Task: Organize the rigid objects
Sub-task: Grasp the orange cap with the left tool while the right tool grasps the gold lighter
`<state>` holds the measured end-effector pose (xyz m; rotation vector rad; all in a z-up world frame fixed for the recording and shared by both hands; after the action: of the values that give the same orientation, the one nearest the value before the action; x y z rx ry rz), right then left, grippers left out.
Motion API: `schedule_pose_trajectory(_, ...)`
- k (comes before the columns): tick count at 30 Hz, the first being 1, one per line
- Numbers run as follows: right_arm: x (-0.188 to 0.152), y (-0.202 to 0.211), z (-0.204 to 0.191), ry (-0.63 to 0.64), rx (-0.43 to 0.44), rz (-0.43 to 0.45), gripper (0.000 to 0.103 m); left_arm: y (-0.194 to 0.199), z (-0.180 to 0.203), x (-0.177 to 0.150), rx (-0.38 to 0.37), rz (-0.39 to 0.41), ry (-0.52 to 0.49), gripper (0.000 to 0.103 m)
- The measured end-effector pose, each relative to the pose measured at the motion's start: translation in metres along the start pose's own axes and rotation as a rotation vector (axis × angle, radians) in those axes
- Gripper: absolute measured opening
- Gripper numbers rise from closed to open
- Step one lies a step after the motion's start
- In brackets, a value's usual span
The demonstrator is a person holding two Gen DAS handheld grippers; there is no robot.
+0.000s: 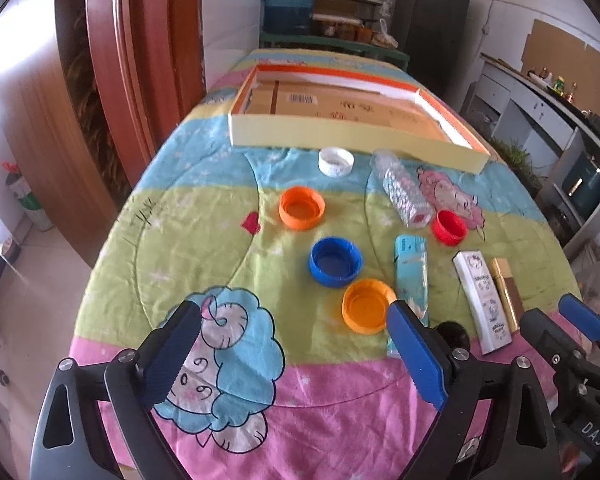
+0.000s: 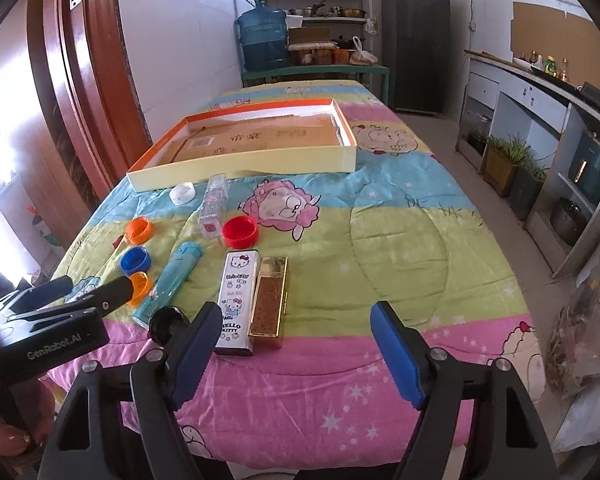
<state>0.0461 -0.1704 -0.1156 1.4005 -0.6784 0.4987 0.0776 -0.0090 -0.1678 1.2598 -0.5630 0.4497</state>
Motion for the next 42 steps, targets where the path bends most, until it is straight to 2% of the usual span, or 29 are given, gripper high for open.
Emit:
schedule_pose_trajectory(6, -0.003, -0.005, -0.002, -0.005, 0.013, -0.015, 0.077, -0.002, 0.001, -0.005, -0.004, -0.007, -0.018, 0.092)
schedule_pose_trajectory(8, -0.004, -0.006, -0.002, -0.008, 0.016, -0.019, 0.077, -0.001, 0.003, -0.005, -0.021, -0.009, -0.018, 0.089)
schedule_pose_trajectory(15, -0.005, -0.011, -0.001, -0.017, 0.022, -0.029, 0.077, -0.004, 0.01, -0.002, -0.064, -0.01, -0.008, 0.089)
schedule_pose_trajectory(23, -0.006, -0.013, 0.003, -0.028, 0.024, -0.034, 0.077, -0.007, 0.005, 0.0, -0.064, -0.006, -0.025, 0.088)
schedule_pose_trajectory(32, -0.006, -0.016, 0.003, -0.036, 0.029, -0.037, 0.077, -0.01, 0.012, -0.005, -0.041, -0.028, -0.117, 0.088)
schedule_pose_trajectory(36, -0.005, -0.015, 0.003, -0.032, 0.031, -0.034, 0.077, -0.015, 0.015, 0.002, -0.054, -0.016, -0.106, 0.088)
schedule_pose_trajectory(37, -0.005, -0.014, 0.004, -0.031, 0.03, -0.034, 0.077, -0.016, 0.016, 0.003, -0.055, -0.014, -0.108, 0.087)
schedule_pose_trajectory(39, -0.005, -0.014, 0.004, -0.032, 0.027, -0.032, 0.077, -0.018, 0.019, 0.004, -0.04, 0.003, -0.13, 0.074)
schedule_pose_trajectory(41, -0.004, -0.014, 0.007, -0.036, 0.023, -0.032, 0.077, -0.015, 0.02, 0.004, -0.041, 0.028, -0.136, 0.051)
schedule_pose_trajectory(42, -0.004, -0.014, 0.007, -0.038, 0.023, -0.032, 0.077, -0.014, 0.02, 0.004, -0.057, 0.032, -0.13, 0.046)
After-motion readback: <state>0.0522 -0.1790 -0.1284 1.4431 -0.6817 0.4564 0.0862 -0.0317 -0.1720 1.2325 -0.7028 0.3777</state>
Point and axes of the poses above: each gripper's, at about its wrist camera, not at the fingertips, and y roughly against the way its jaws point, z to its right, x to its top, the point moved 8 cm from there along -y, roughly the way its jaws point, and after that the axes turned 9 degrees about -x, right-handed, at the moved point
